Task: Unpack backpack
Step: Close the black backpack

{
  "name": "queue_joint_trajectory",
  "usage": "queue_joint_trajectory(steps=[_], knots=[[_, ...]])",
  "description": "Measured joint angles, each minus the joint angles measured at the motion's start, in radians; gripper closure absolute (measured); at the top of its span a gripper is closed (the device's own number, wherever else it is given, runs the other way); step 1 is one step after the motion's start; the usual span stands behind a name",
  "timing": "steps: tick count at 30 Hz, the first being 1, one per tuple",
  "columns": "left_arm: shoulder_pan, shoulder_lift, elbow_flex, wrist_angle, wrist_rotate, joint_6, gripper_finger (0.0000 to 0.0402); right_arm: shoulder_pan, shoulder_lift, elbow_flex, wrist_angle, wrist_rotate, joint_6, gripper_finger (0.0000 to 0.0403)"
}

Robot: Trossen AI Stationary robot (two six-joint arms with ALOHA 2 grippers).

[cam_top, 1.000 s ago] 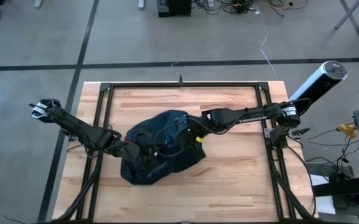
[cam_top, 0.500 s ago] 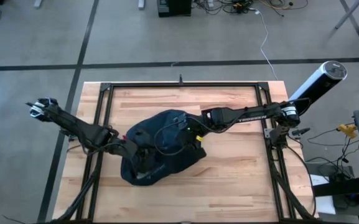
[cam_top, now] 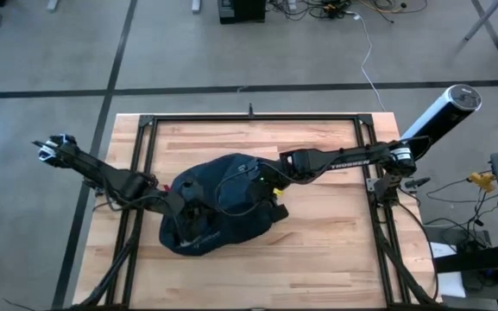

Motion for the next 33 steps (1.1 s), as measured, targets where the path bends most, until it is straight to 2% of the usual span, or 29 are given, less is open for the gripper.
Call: queue_joint_trajectory(steps=[8,11,14,19,24,29,33], knots=[[0.000,0.017,0.000,0.044,0.004,0.032,0.0401,0.005,0.000,-0.012,0.083,-0.027,0.058,0.0402],[0.000,0.049,0.000,0.088,0.024,0.051,0.0401,0.012,0.001,-0.012,0.136,-0.039,0.083,0.0386],[0.000,0.068,0.000,0.100,0.026,0.052,0.0401,0.015,0.001,-0.012,0.153,-0.063,0.134,0.0345],[0.002,0.080,0.000,0.106,0.023,0.062,0.0401,0.019,0.005,-0.012,0.179,-0.166,0.209,0.0248],[0.008,0.074,0.000,0.132,0.021,0.096,0.0401,0.037,0.005,-0.011,0.227,-0.183,0.221,0.0167],[0.020,0.074,0.000,0.157,0.020,0.129,0.0401,0.080,0.023,-0.009,0.342,-0.040,0.199,0.0137],[0.025,0.073,0.000,0.156,0.020,0.134,0.0401,0.118,0.046,-0.009,0.366,0.062,0.163,0.0170]])
